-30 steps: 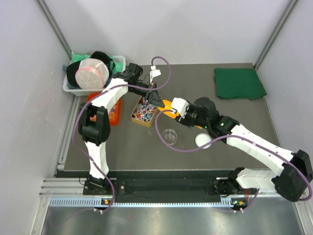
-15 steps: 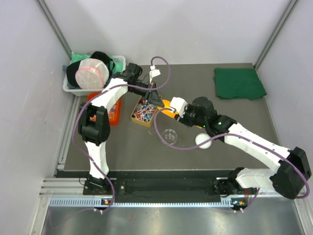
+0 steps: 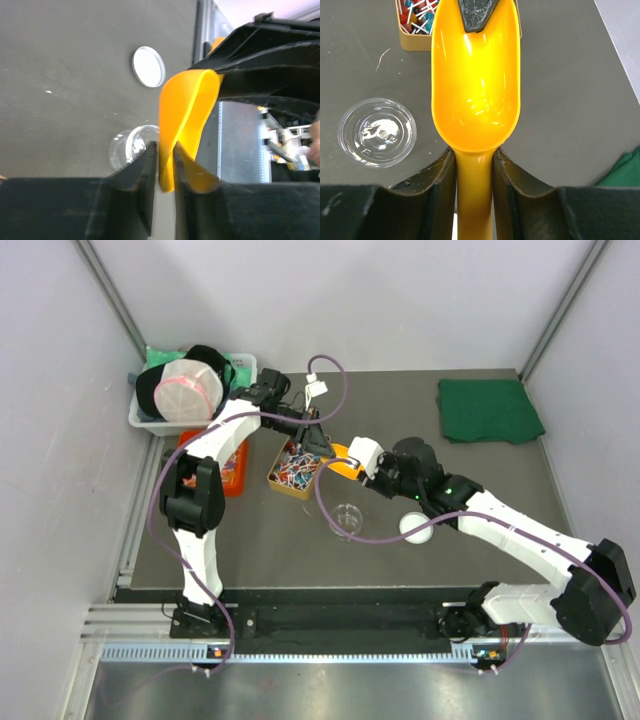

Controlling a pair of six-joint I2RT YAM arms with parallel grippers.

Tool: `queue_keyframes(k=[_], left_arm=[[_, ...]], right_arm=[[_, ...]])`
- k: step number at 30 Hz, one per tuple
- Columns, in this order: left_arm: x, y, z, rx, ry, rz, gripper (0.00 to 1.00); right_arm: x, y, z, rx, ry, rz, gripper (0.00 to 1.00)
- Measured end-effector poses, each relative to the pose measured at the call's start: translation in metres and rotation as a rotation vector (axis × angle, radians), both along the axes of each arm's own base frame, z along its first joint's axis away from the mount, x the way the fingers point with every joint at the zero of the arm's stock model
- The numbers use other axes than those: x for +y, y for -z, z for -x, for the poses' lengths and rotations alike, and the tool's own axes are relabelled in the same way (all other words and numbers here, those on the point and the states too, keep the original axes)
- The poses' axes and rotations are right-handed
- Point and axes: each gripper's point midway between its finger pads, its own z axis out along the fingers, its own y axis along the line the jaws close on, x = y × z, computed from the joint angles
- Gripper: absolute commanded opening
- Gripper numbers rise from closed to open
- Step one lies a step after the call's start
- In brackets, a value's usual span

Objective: Pack the candies
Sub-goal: Pick up the spatula from the center of the board.

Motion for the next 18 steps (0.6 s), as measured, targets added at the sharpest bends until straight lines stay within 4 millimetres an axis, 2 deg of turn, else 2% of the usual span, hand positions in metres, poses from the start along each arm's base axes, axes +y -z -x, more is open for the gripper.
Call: queue_keyframes(k=[2,7,13,15,18], left_arm=[[-0.001,-0.002,0.001,0.005,0.005,0.008,0.51],[-0.005,-0.002,0.005,0.01,0.015,0.009,0.65],[0.003,0.003,-0.006,-0.003,-0.027,-0.023,0.7],[0.012,0.005,-0.017,-0.005,-0.069,-0.038,0.7],[0.038,0.009,-0.046,-0.024,-0.18,-0.07,0.7]], right_arm=[[0.0,0.0,0.0,0.0,0.0,0.0,0.0],[0.0,0.0,-0.001,-0.002,0.0,-0.001,0.0],[-0.001,0.0,-0.003,-0.009,0.012,0.002,0.0],[-0.003,0.0,-0.004,-0.011,0.02,0.005,0.0],[-0.01,-0.001,-0.005,-0.028,0.041,0.0,0.0]])
